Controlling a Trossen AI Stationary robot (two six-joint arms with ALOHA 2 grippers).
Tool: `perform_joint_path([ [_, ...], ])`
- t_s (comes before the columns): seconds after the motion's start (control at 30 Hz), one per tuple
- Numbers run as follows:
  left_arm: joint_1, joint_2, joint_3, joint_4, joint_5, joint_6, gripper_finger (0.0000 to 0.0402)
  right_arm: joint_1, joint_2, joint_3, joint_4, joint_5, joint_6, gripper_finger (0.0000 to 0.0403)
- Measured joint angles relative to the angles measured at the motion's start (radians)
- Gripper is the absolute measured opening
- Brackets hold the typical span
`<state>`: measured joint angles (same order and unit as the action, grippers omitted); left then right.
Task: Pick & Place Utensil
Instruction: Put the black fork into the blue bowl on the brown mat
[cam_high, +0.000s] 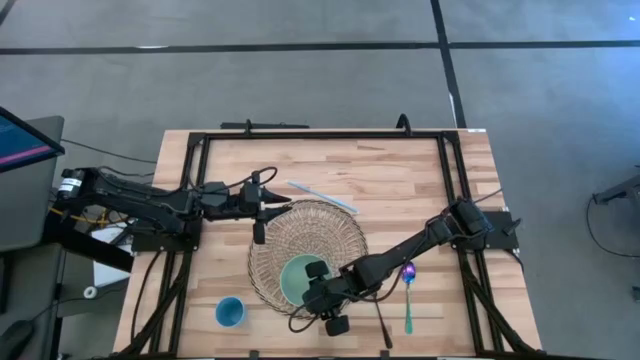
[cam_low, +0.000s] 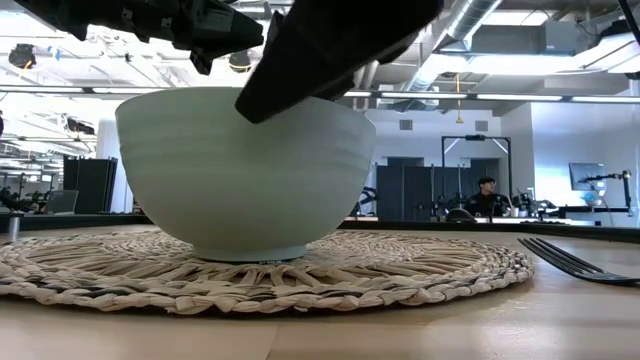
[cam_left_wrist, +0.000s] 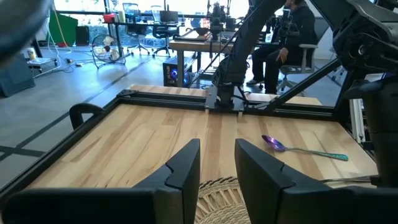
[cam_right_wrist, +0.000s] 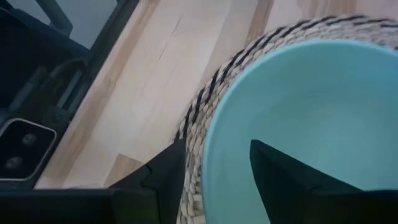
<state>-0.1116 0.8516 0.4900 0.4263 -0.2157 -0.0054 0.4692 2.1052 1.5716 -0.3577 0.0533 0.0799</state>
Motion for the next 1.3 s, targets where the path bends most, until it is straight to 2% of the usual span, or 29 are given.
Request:
perform_joint_path([
  [0.23, 0.0, 0.0, 0.0, 0.0, 0.0, 0.0, 0.0101, 0.0, 0.0, 0.004, -0.006, 0.0, 0.0, 0.0164],
  [0.4, 0.0, 0.0, 0.0, 0.0, 0.0, 0.0, 0.0101, -0.001, 0.0, 0.056, -0.065, 0.0, 0.0, 0.0164],
  [0.77, 0.0, 0.0, 0.0, 0.0, 0.0, 0.0, 0.0101, -0.001, -0.001, 0.243, -0.358, -0.006, 0.041, 0.0142],
  [1.07, 0.0, 0.0, 0.0, 0.001, 0.0, 0.0, 0.0101, 0.005, -0.017, 0.28, -0.59, 0.001, 0.189, 0.0129],
  [1.2, 0.0, 0.0, 0.0, 0.001, 0.0, 0.0, 0.0101, 0.032, -0.052, 0.281, -0.666, 0.077, 0.254, 0.0129],
  [1.3, 0.0, 0.0, 0.0, 0.001, 0.0, 0.0, 0.0101, 0.077, -0.104, 0.24, -0.689, 0.185, 0.31, 0.0129],
])
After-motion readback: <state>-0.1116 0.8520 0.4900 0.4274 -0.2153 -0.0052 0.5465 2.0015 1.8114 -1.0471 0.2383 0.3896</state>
